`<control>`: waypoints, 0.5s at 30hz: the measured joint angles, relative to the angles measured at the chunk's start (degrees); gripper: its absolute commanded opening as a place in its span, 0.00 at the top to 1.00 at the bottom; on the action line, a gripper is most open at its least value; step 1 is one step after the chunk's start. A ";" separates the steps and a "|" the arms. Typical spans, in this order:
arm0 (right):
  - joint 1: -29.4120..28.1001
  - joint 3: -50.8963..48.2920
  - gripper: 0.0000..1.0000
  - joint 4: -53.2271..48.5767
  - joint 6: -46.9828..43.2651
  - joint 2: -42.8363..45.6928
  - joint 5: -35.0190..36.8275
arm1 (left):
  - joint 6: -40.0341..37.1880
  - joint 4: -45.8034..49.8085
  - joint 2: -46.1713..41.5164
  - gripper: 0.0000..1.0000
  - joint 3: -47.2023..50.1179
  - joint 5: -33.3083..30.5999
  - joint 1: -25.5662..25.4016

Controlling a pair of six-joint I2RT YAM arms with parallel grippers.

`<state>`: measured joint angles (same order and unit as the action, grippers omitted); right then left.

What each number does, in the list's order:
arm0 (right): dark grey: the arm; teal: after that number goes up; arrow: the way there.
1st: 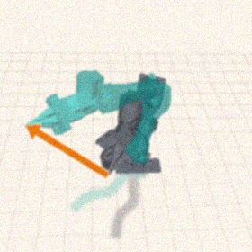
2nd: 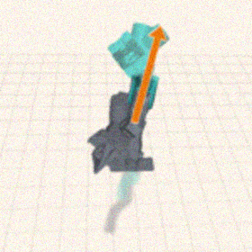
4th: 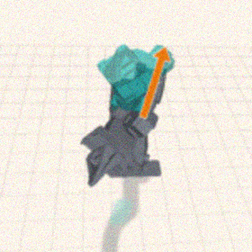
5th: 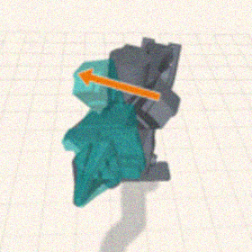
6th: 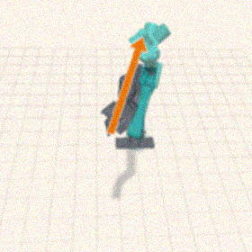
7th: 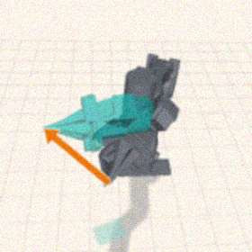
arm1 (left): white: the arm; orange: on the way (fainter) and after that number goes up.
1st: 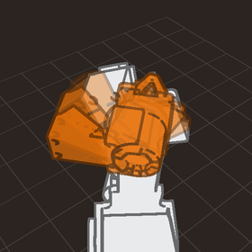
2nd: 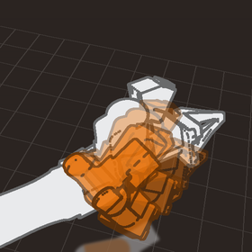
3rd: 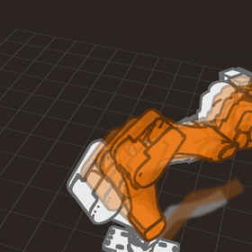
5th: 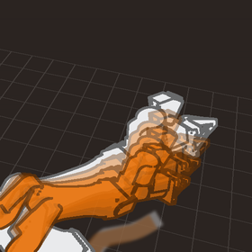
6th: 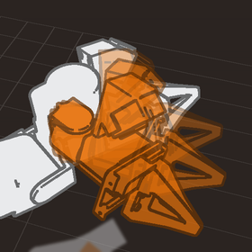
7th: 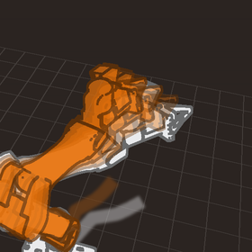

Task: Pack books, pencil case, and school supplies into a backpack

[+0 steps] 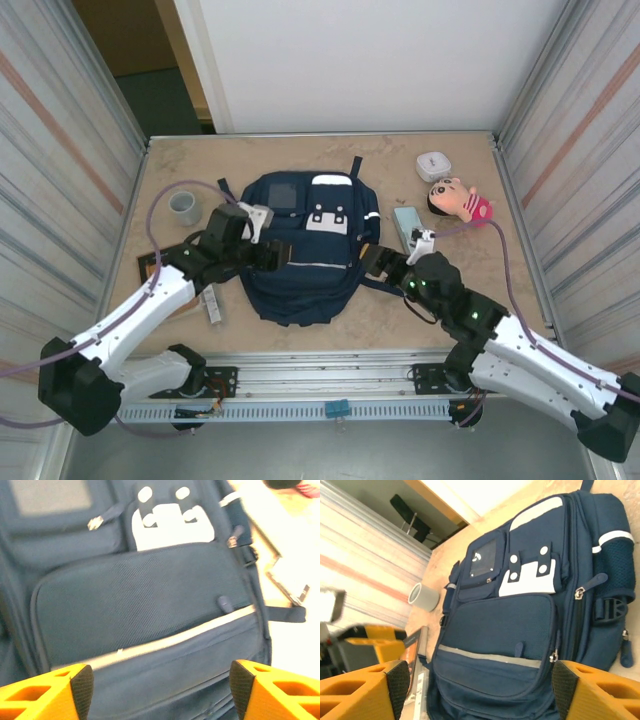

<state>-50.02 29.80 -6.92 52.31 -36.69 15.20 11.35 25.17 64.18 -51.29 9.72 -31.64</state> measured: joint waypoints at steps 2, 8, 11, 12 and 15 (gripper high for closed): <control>0.00 -2.51 0.23 0.44 -1.11 2.27 -0.02 | -5.79 0.17 3.08 0.28 -3.37 3.43 -0.11; 0.00 -7.72 0.22 0.26 -4.46 7.54 0.46 | -28.37 0.68 15.37 0.31 -9.99 15.04 -1.77; 0.00 -7.91 0.20 0.28 -5.95 10.03 0.24 | -42.60 2.32 21.05 0.29 -10.54 16.22 -5.07; 0.00 -7.91 0.19 0.26 -6.56 10.86 0.24 | -46.31 2.91 22.75 0.29 -10.64 16.26 -5.99; 0.00 -7.96 0.18 0.35 -7.67 12.37 0.33 | -55.25 5.25 27.36 0.25 -11.50 16.46 -7.41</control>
<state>-50.02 21.85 -6.57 44.64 -24.32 15.53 -43.90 30.41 91.55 -62.78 26.17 -39.05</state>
